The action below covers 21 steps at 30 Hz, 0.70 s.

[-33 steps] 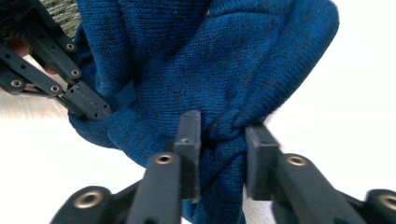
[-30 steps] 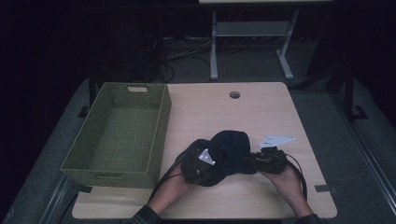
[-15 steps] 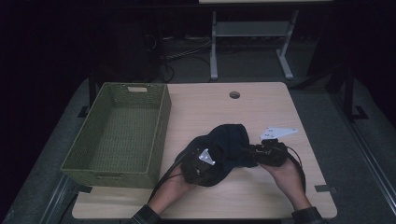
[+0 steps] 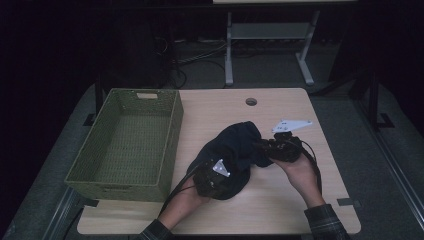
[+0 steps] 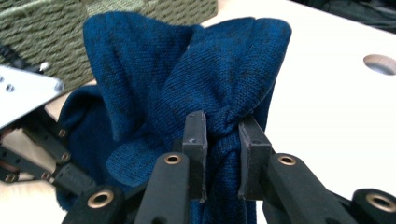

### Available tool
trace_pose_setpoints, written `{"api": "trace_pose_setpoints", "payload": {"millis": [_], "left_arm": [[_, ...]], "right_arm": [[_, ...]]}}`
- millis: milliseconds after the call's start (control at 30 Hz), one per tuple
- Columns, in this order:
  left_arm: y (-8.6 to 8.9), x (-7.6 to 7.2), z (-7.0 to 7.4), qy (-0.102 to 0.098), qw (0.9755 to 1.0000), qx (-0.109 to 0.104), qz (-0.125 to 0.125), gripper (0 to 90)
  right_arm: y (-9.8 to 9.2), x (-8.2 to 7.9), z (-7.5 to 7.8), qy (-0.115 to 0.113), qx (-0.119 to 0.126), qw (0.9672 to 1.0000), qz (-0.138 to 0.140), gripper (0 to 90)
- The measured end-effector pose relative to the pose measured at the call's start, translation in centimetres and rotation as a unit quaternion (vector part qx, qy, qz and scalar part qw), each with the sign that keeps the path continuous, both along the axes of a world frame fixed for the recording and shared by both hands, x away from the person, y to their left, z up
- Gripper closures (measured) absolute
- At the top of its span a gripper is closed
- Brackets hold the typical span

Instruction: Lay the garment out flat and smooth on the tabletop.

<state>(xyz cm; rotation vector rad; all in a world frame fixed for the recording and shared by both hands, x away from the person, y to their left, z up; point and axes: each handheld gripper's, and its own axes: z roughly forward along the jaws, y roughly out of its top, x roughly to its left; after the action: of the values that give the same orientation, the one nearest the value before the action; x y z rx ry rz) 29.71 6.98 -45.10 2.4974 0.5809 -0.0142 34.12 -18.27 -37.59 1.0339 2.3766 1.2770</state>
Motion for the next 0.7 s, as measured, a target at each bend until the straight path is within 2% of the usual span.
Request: {"api": "trace_pose_setpoints", "payload": {"millis": [333,700], "left_arm": [[0.0,0.0,0.0,-0.003,1.0,0.003,-0.004,90.0],[0.1,0.1,0.0,0.002,1.0,-0.001,-0.004,90.0]], "right_arm": [[1.0,2.4,1.1,-0.008,-0.01,0.9999,-0.007,76.5],[1.8,6.3,2.0,-0.014,-0.019,0.9995,-0.023,76.5]]}}
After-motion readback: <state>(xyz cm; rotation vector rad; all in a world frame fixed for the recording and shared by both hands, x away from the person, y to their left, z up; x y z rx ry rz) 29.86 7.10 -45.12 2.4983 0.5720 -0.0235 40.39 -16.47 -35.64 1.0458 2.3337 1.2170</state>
